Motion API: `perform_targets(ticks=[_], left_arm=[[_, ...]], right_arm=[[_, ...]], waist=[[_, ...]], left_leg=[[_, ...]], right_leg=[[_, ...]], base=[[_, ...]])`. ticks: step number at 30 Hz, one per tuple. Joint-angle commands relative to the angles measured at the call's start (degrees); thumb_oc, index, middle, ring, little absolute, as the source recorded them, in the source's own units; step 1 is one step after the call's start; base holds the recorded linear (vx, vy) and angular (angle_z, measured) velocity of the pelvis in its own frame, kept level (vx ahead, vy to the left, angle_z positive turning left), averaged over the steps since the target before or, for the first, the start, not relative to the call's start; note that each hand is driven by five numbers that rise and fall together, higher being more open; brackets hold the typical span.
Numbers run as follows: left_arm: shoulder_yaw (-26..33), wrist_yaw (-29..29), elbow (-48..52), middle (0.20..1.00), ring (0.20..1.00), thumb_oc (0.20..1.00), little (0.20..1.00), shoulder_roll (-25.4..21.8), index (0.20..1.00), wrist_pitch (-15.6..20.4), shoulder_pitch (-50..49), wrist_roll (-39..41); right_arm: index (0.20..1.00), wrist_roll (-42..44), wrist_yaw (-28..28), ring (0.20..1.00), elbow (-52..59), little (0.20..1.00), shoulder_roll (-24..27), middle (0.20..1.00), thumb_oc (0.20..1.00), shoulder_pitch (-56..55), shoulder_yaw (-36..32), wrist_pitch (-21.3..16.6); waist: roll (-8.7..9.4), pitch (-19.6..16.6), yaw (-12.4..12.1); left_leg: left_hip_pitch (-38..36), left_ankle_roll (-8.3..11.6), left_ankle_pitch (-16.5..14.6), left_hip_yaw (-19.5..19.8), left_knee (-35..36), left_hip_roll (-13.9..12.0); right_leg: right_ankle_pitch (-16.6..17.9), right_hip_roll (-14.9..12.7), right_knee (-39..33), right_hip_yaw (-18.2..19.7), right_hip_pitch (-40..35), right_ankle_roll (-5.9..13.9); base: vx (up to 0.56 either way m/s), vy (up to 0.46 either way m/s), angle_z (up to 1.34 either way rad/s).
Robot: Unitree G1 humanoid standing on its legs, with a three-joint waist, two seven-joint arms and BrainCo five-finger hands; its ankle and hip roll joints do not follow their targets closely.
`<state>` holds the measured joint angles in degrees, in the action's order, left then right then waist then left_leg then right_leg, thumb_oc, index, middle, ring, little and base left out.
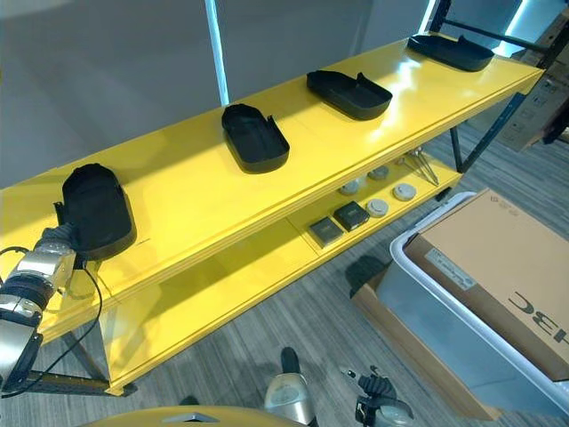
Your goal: Move parts from the plastic box to the shelf.
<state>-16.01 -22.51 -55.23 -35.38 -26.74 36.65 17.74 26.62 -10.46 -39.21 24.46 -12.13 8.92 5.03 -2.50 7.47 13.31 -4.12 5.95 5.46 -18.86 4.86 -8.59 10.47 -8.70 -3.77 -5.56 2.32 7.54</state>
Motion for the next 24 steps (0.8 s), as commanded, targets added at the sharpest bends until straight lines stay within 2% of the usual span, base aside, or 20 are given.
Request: perform_targets(ticks=[1,14,24], left_arm=[[1.13,-2.52,-3.96,0.2,0.2,0.2,0.2,-4.35,0.2,-0.73,3.88,-2.74],[3.67,-4.99,-7.72,0.2,0.2,0.2,0.2,-6.44,0.2,0.87,1.86,-6.06],[2.91,-3.68,-9.03,0.2,0.2,0.2,0.2,-8.3,0.2,1.25,3.21,-8.85]], right_arm=[[1.0,-0.63,0.05,1.0,0.86,1.0,0.29,1.0,1.0,1.99,1.99,-2.96],[1.0,-0.04,-0.18,1.0,-0.68,1.0,0.28,1.0,1.0,2.41,2.37,-3.58],[1.0,0.07,-0.37,1.0,-0.55,1.0,0.56,1.0,1.0,1.8,2.41,-3.26]], waist=[[1.16,2.0,-0.22],[1.31,1.95,-0.67],[1.48,1.54,-0.21]], left_leg=[[3.33,-0.61,-3.03,0.54,-6.43,-1.7],[2.52,-0.57,-3.27,0.36,-6.11,-1.68],[1.75,-0.5,-3.42,-0.4,-5.63,-1.9]], right_leg=[[-9.09,-1.44,5.78,1.33,-1.22,2.11],[-9.22,-1.6,5.39,1.49,-2.0,2.2],[-9.31,-1.47,5.11,1.98,-2.31,2.35]], base=[[0.0,0.0,0.0],[0.0,0.0,0.0],[0.02,-0.004,0.0]])
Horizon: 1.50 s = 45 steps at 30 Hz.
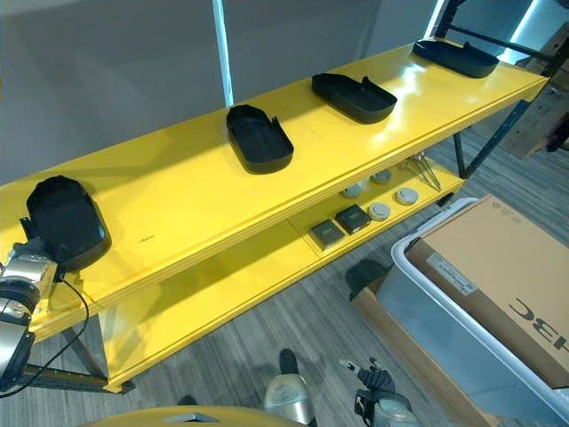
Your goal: Move parts from the plastic box to the shelf.
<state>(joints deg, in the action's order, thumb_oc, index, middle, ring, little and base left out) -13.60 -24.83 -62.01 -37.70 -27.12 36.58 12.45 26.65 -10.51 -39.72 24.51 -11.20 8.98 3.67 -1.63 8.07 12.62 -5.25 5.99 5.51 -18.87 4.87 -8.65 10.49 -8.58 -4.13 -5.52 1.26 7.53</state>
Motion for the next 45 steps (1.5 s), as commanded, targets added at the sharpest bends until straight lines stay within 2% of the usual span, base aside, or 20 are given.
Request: perform_targets(ticks=[1,8,10,17,22,24,25,28,30,32,33,34,36,38,39,42,43,44,45], left_arm=[[0.49,-1.26,-2.29,0.2,0.2,0.2,0.2,-5.75,0.2,1.56,3.25,-3.59],[0.12,0.5,-3.33,0.2,0.2,0.2,0.2,-5.47,0.2,1.72,3.48,-3.56],[-0.11,1.3,-3.57,1.0,1.0,1.0,1.0,-5.51,1.0,1.83,3.36,-4.09],[-1.04,0.37,-2.67,1.0,1.0,1.0,1.0,-7.08,1.0,4.67,4.03,-6.47],[-1.12,-1.71,3.43,1.0,1.0,1.0,1.0,-9.92,1.0,6.73,5.0,-9.12],[-0.63,-3.58,10.9,1.0,1.0,1.0,1.0,-12.6,1.0,8.12,4.34,-11.32],[0.15,-4.83,16.76,1.0,1.0,1.0,1.0,-14.48,1.0,11.0,2.6,-11.14],[2.46,-3.84,29.07,1.0,1.0,1.0,1.0,-17.63,1.0,14.22,-1.45,-8.26],[6.47,-1.73,40.68,1.0,1.0,1.0,1.0,-18.26,1.0,18.68,-5.93,-6.74],[10.49,1.06,53.45,1.0,1.0,1.0,1.0,-16.28,1.0,19.71,-11.83,-5.33],[12.41,3.08,59.2,1.0,1.0,1.0,1.0,-14.26,1.0,21.94,-14.85,-3.87],[13.69,4.16,63.87,1.0,1.0,1.0,1.0,-11.93,1.0,22.66,-17.86,-3.68],[14.71,8.06,71.17,1.0,1.0,1.0,1.0,-6.97,1.0,27.64,-23.98,-2.35],[15.1,11.48,74.97,1.0,1.0,1.0,1.0,-3.76,1.0,31.45,-27.93,0.94],[14.2,14.26,76.91,1.0,1.0,1.0,1.0,-1.09,1.0,36.34,-30.47,1.93],[12.85,17.74,79.32,1.0,1.0,1.0,1.0,2.61,1.0,39.42,-34.46,0.68],[11.46,18.9,79.11,0.853,0.853,0.853,0.853,3.14,0.853,40.17,-35.5,3.54],[10.51,19.72,79.37,0.435,0.435,0.435,0.435,4.4,0.435,40.19,-36.66,5.35],[9.69,19.7,79.46,0.2,0.2,0.2,0.2,5.16,0.2,40.68,-37.68,5.19]], right_arm=[[1.0,-0.1,-0.21,1.0,-0.07,1.0,0.41,1.0,1.0,0.74,2.28,-2.19],[1.0,-0.32,-0.01,1.0,0.1,1.0,0.49,1.0,1.0,0.85,2.4,-2.14],[1.0,-0.37,-0.1,1.0,-0.03,1.0,0.43,1.0,1.0,0.93,2.45,-2.15],[1.0,-0.58,0.23,1.0,-0.5,1.0,0.54,1.0,1.0,1.31,2.28,-2.24],[1.0,-0.5,-0.07,1.0,0.24,1.0,0.21,1.0,1.0,0.95,1.83,-1.88],[1.0,-0.5,-0.63,1.0,1.24,1.0,-0.31,1.0,1.0,0.26,1.05,-1.65],[1.0,-0.53,-0.93,1.0,1.7,1.0,-0.84,1.0,1.0,-0.38,0.3,-1.69],[1.0,-0.5,-1.81,1.0,2.86,1.0,-1.77,1.0,1.0,-1.38,-0.54,-1.46],[1.0,-0.77,-2.48,1.0,3.98,1.0,-2.96,1.0,1.0,-1.95,-1.36,-0.94],[1.0,-0.99,-3.51,1.0,5.16,1.0,-4.37,1.0,1.0,-2.41,-1.86,-0.33],[1.0,-1.22,-3.84,1.0,5.66,1.0,-5.06,1.0,1.0,-2.64,-2.05,-0.25],[1.0,-1.54,-4.2,1.0,6.05,1.0,-5.71,1.0,1.0,-2.81,-2.22,-0.25],[1.0,-1.83,-5.09,1.0,7.28,1.0,-6.92,1.0,1.0,-3.35,-2.39,0.17],[1.0,-2.19,-5.26,1.0,7.61,1.0,-7.42,1.0,1.0,-3.63,-2.48,0.26],[1.0,-2.15,-5.59,1.0,7.56,1.0,-7.76,1.0,1.0,-3.7,-2.39,-0.15],[1.0,-1.65,-5.72,1.0,6.87,1.0,-7.94,1.0,1.0,-3.59,-2.33,-1.02],[1.0,-1.15,-5.69,1.0,6.32,1.0,-7.72,1.0,1.0,-3.47,-2.02,-1.63],[1.0,-0.71,-5.79,1.0,6.03,1.0,-7.47,1.0,1.0,-3.41,-1.73,-1.95],[1.0,-0.4,-5.98,1.0,5.73,1.0,-7.27,1.0,1.0,-3.2,-1.56,-2.03]], waist=[[0.62,1.01,0.59],[0.65,0.82,0.77],[0.63,0.65,0.76],[0.47,0.28,0.28],[0.34,-0.11,-0.7],[0.19,-0.27,-1.94],[0.12,-0.39,-3.0],[0.14,-0.48,-4.58],[0.39,-0.57,-5.8],[0.6,-0.66,-6.93],[0.73,-0.66,-7.52],[0.82,-0.63,-7.98],[1.01,-0.64,-8.97],[1.08,-0.71,-9.55],[1.2,-0.55,-10.06],[1.4,-0.41,-10.76],[1.52,-0.29,-10.96],[1.63,-0.2,-11.2],[1.69,-0.16,-11.37]], left_leg=[[2.81,-0.5,-3.51,-0.55,-5.65,-1.93],[2.48,-0.47,-3.54,-0.79,-5.61,-1.99],[2.21,-0.45,-3.56,-0.93,-5.5,-2.02],[1.54,-0.56,-3.67,-0.61,-5.13,-1.73],[0.99,-0.61,-3.67,-0.14,-4.64,-1.57],[0.67,-0.63,-3.6,0.52,-4.09,-1.41],[0.52,-0.72,-3.53,0.97,-3.71,-1.28],[0.51,-0.77,-3.63,1.83,-3.39,-1.1],[0.39,-0.92,-3.83,2.53,-3.2,-0.8],[0.36,-0.92,-3.96,3.42,-2.93,-0.56],[0.39,-0.93,-3.92,3.81,-2.81,-0.5],[0.4,-0.95,-3.92,4.19,-2.73,-0.43],[0.46,-0.97,-3.93,4.8,-2.55,-0.35],[0.53,-0.91,-3.87,5.05,-2.42,-0.38],[0.64,-0.92,-3.82,5.18,-2.42,-0.42],[0.88,-0.8,-3.75,5.41,-2.54,-0.47],[0.92,-0.84,-3.66,5.53,-2.47,-0.49],[1.09,-0.8,-3.55,5.6,-2.49,-0.49],[1.23,-0.79,-3.52,5.6,-2.55,-0.45]], right_leg=[[-9.37,-1.55,5.4,2.02,-1.32,2.34],[-9.41,-1.48,5.18,2.2,-1.61,2.23],[-9.44,-1.48,5.1,2.16,-1.83,2.24],[-9.7,-1.55,5.11,1.78,-2.5,2.1],[-9.63,-1.76,4.74,0.92,-3.32,2.06],[-9.45,-1.96,4.3,0.1,-3.98,2.1],[-9.23,-2.11,3.95,-0.48,-4.41,2.15],[-9.11,-2.33,3.56,-1.28,-4.95,2.22],[-8.96,-2.55,3.11,-1.9,-5.49,2.23],[-8.96,-2.65,2.74,-2.52,-5.97,2.35],[-8.92,-2.66,2.57,-2.81,-6.16,2.34],[-8.9,-2.66,2.47,-3.0,-6.31,2.36],[-8.83,-2.68,2.21,-3.42,-6.56,2.45],[-8.71,-2.66,2.05,-3.68,-6.64,2.42],[-8.61,-2.67,1.92,-3.88,-6.7,2.36],[-8.41,-2.59,1.71,-4.09,-6.77,2.24],[-8.35,-2.54,1.75,-4.17,-6.71,2.19],[-8.26,-2.53,1.67,-4.32,-6.67,2.17],[-8.24,-2.56,1.61,-4.44,-6.66,2.21]], base=[[0.0,0.0,0.0],[0.0,0.0,0.0],[0.0,0.0,0.0],[0.0,0.0,0.0],[0.0,0.003,0.01],[-0.03,0.015,0.06],[-0.02,0.011,0.12],[-0.01,0.004,0.23],[0.01,-0.005,0.13],[0.0,-0.005,0.21],[0.0,-0.002,0.16],[-0.01,-0.001,0.1],[-0.02,-0.002,0.09],[-0.02,-0.005,0.13],[-0.03,-0.008,0.09],[-0.03,-0.009,0.04],[-0.05,-0.012,0.08],[-0.05,-0.009,0.07],[-0.04,-0.005,0.02]])
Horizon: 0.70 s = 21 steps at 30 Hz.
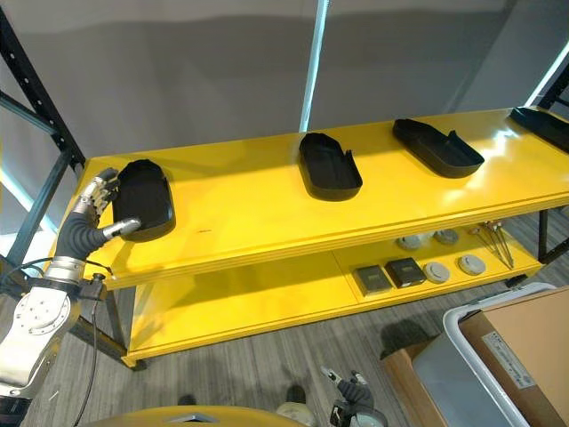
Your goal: Move parts from the plastic box to the shelf.
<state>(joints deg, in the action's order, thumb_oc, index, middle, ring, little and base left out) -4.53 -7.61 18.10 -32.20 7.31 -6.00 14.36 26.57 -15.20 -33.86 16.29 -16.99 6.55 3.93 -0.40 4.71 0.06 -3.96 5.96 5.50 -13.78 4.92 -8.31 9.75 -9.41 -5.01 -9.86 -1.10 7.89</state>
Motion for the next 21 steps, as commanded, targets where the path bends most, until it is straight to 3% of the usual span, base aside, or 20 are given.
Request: perform_targets(ticks=[1,2,6,10,14,21], left_arm=[[-0.61,3.11,-1.09,0.2,0.2,0.2,0.2,-0.22,0.2,6.72,4.36,3.87],[-2.2,2.67,-2.08,0.2,0.2,0.2,0.2,0.2,0.2,8.31,3.53,5.03],[-3.25,1.26,-2.89,0.2,0.2,0.2,0.2,-0.08,0.2,8.5,3.41,4.96],[-3.37,-0.69,-4.67,0.2,0.2,0.2,0.2,-0.65,0.2,6.02,4.36,6.13],[-4.06,-7.56,-11.16,0.2,0.2,0.2,0.2,0.91,0.2,3.24,7.54,6.96],[-3.95,-11.9,-21.73,0.2,0.2,0.2,0.2,2.94,0.2,2.39,13.15,5.42]], right_arm=[[1.0,-0.12,-1.69,1.0,-0.12,1.0,0.96,1.0,1.0,2.7,1.03,-2.15],[1.0,1.02,-1.62,1.0,-1.29,1.0,1.62,1.0,1.0,2.82,1.41,-2.8],[1.0,1.14,-1.18,1.0,-2.99,1.0,1.83,1.0,1.0,2.98,1.6,-3.61],[1.0,1.04,-0.86,1.0,-3.64,1.0,2.01,1.0,1.0,2.9,1.96,-4.2],[1.0,0.17,-0.17,1.0,-4.57,1.0,2.27,1.0,1.0,3.54,2.72,-4.44],[1.0,-0.67,0.82,1.0,-4.43,1.0,3.22,1.0,1.0,3.75,2.95,-3.32]], waist=[[0.55,3.28,1.14],[0.67,3.42,1.02],[0.72,3.55,0.98],[0.63,3.65,1.32],[0.84,3.54,2.14],[1.2,3.56,3.86]], left_leg=[[-0.09,-0.84,-3.5,0.37,-2.56,-0.75],[-0.1,-0.91,-3.41,0.39,-2.62,-0.72],[0.04,-1.13,-3.42,0.15,-2.81,-0.56],[0.21,-1.2,-3.47,-0.18,-2.99,-0.43],[0.14,-1.17,-3.62,-0.36,-2.97,-0.4],[-0.08,-1.08,-3.86,-1.22,-3.57,-0.91]], right_leg=[[-7.39,-1.74,2.41,-0.18,-4.33,1.92],[-7.24,-1.77,2.47,-0.25,-4.31,1.86],[-6.99,-2.02,2.7,-0.43,-4.02,1.96],[-6.77,-2.22,2.83,-0.34,-3.62,2.13],[-6.8,-2.25,2.99,0.28,-3.27,2.13],[-6.84,-2.2,3.58,1.31,-2.7,2.07]], base=[[-0.04,0.0,-0.01],[0.0,0.0,0.0],[-0.02,0.007,0.07],[-0.01,0.009,-0.18],[0.0,0.015,0.09],[0.02,0.001,-0.04]])
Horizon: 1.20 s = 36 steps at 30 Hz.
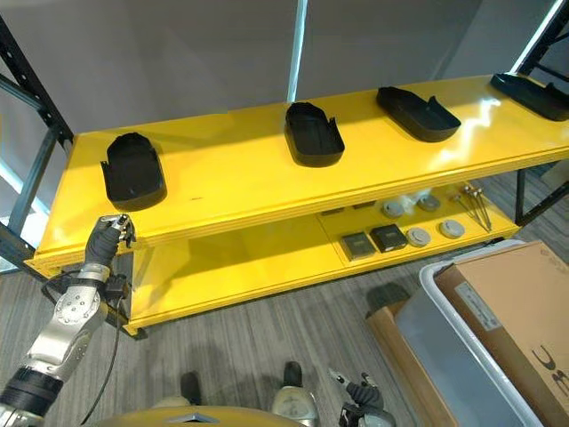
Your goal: Move parts from the plastic box to the shelf.
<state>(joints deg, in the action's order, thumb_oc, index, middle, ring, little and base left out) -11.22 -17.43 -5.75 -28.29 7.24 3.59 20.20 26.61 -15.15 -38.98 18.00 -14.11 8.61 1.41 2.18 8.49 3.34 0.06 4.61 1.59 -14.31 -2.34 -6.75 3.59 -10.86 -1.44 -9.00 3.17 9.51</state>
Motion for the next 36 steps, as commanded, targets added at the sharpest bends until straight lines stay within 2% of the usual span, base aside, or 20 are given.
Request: perform_targets(ticks=[1,3,5,13,16,22,28,36], left_arm=[[2.75,-2.56,0.85,0.2,0.2,0.2,0.2,-0.93,0.2,1.64,4.26,-0.09],[2.64,-3.26,-1.42,0.2,0.2,0.2,0.2,-0.71,0.2,1.58,5.4,-0.04],[2.7,-4.73,-6.28,0.2,0.2,0.2,0.2,-0.11,0.2,0.07,8.43,-0.3],[0.97,-8.64,-14.73,0.2,0.2,0.2,0.2,0.46,0.2,1.14,15.54,1.36],[0.65,-8.99,-15.01,0.2,0.2,0.2,0.2,0.58,0.2,1.12,16.65,1.02],[1.27,-8.05,-14.88,0.2,0.2,0.2,0.2,0.51,0.2,-2.39,15.04,0.14],[1.11,-9.26,-18.79,0.2,0.2,0.2,0.2,-0.21,0.2,-1.43,17.53,0.26],[1.14,-9.85,-24.51,0.2,0.2,0.2,0.2,-3.79,0.2,-1.96,24.79,2.46]], right_arm=[[1.0,-0.94,1.13,1.0,0.62,1.0,1.7,1.0,1.0,0.92,0.88,-0.71],[1.0,-1.34,1.35,1.0,0.76,1.0,1.87,1.0,1.0,0.97,0.98,-0.38],[1.0,-1.9,1.92,1.0,1.04,1.0,2.16,1.0,1.0,1.17,1.4,0.05],[1.0,-0.89,2.31,1.0,2.49,1.0,3.71,1.0,1.0,3.2,2.71,0.1],[1.0,-0.42,2.29,1.0,2.31,1.0,3.84,1.0,1.0,4.1,3.14,-0.37],[1.0,-1.97,2.65,1.0,3.66,1.0,4.0,1.0,1.0,2.66,2.43,1.58],[1.0,-2.58,3.77,1.0,3.03,1.0,4.7,1.0,1.0,3.22,2.62,1.02],[1.0,-1.78,4.2,1.0,3.52,1.0,6.33,1.0,1.0,5.56,3.26,0.3]], waist=[[-1.37,-0.19,0.83],[-1.38,-0.15,1.22],[-1.43,0.14,2.31],[-1.77,2.11,3.64],[-1.75,3.02,3.65],[-1.75,2.74,3.65],[-1.98,3.74,4.22],[-2.54,7.18,5.69]], left_leg=[[-4.09,0.32,0.05,-0.76,3.57,-2.53],[-4.06,0.34,0.06,-0.92,3.44,-2.63],[-3.98,0.35,0.05,-1.34,2.98,-2.96],[-1.53,0.34,0.37,-1.43,1.63,-3.16],[-1.16,0.37,0.54,-1.31,1.65,-3.18],[-2.26,0.46,0.57,-1.2,1.74,-3.07],[-1.19,0.58,0.58,-1.43,1.13,-3.35],[1.97,0.88,1.26,-1.62,0.21,-3.65]], right_leg=[[-0.71,-0.75,0.12,0.57,-6.86,0.48],[-0.79,-0.7,0.38,0.85,-6.65,0.49],[-1.06,-0.63,1.22,1.6,-6.07,0.51],[-1.21,-0.36,2.9,2.97,-3.28,0.4],[-1.19,-0.37,3.05,3.08,-2.92,0.39],[-1.18,-0.76,2.67,2.41,-4.35,0.53],[-1.4,-0.68,3.54,3.02,-3.04,0.65],[-1.37,-0.21,4.47,4.64,0.1,0.33]], base=[[0.02,0.0,-0.54],[0.03,0.001,-0.06],[0.04,0.001,0.15],[-0.05,0.004,-0.1],[-0.07,0.004,-0.13],[0.05,0.003,0.04],[0.0,0.002,0.0],[-0.08,0.0,-0.06]])
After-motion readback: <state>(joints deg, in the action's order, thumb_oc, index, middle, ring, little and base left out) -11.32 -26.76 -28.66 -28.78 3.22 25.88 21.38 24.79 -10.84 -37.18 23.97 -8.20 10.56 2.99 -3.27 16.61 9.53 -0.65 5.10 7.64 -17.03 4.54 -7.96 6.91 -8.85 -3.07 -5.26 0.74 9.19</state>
